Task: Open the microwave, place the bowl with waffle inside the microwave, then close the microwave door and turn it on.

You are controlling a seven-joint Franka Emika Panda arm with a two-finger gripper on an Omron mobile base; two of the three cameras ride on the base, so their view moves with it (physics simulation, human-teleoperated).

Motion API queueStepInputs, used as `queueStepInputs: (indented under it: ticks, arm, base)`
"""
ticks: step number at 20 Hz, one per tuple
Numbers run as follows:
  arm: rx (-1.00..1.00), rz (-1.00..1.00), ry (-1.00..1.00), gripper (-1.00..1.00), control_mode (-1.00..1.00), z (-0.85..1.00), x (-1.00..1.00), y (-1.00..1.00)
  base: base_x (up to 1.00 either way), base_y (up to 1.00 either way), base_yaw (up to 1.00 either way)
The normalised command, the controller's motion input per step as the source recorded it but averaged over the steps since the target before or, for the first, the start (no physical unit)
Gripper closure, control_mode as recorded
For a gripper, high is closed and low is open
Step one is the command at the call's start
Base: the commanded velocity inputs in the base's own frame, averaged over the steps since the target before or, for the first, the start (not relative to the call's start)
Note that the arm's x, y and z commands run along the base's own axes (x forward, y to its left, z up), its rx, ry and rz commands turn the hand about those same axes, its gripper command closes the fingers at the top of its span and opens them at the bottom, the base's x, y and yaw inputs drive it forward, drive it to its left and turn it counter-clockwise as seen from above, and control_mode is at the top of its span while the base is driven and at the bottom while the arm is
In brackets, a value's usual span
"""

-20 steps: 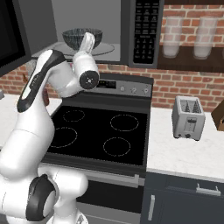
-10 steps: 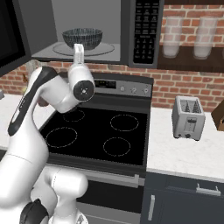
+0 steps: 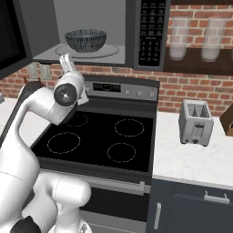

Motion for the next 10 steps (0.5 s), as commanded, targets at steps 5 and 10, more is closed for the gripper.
queueStepInputs:
  ticks: [5,10]
  arm:
    - [-0.51,-0.18,0.00,-1.00,-1.00,-0.65,-0.03,0.48]
    - [-0.40,-0.23,-0.02,-1.00,-1.00,-0.22,-0.08,0.12]
  base:
    - [0.00,0.00,0.00]
    - [0.00,0.00,0.00]
